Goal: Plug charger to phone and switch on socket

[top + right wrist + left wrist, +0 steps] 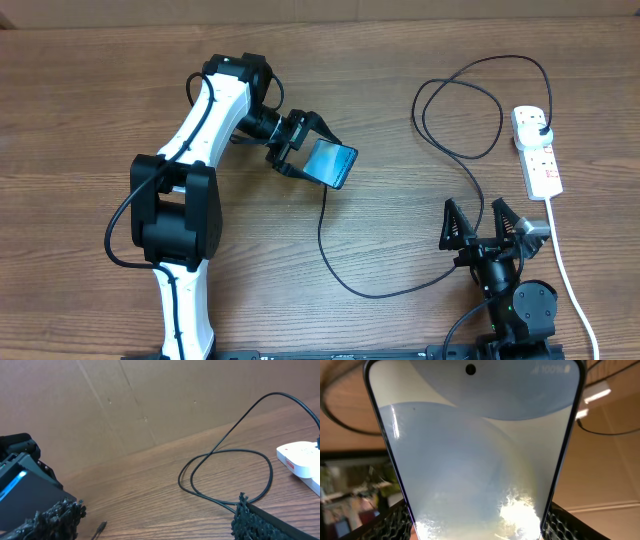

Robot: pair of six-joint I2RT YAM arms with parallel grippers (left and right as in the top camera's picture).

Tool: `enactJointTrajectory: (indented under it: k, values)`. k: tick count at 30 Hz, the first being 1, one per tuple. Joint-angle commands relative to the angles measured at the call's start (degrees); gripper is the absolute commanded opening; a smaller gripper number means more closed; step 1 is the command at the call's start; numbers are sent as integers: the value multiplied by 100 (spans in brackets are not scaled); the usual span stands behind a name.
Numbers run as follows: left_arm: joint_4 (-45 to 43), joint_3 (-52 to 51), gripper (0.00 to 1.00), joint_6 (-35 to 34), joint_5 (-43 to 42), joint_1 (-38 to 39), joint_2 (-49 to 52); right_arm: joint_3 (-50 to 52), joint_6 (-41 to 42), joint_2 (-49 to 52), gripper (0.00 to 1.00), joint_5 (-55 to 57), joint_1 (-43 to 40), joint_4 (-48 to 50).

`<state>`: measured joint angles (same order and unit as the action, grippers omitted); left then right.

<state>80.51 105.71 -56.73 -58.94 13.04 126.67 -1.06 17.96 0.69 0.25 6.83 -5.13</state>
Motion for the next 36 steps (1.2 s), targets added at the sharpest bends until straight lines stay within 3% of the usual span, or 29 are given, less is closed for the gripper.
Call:
enactJointTrajectory:
  k: [1, 36]
  values:
    - [33, 177, 66, -334, -874, 15, -46, 61, -44, -13, 100, 7, -15, 35]
    - [72, 177, 65, -850, -1038, 15, -46, 61, -44, -13, 100, 7, -15, 35]
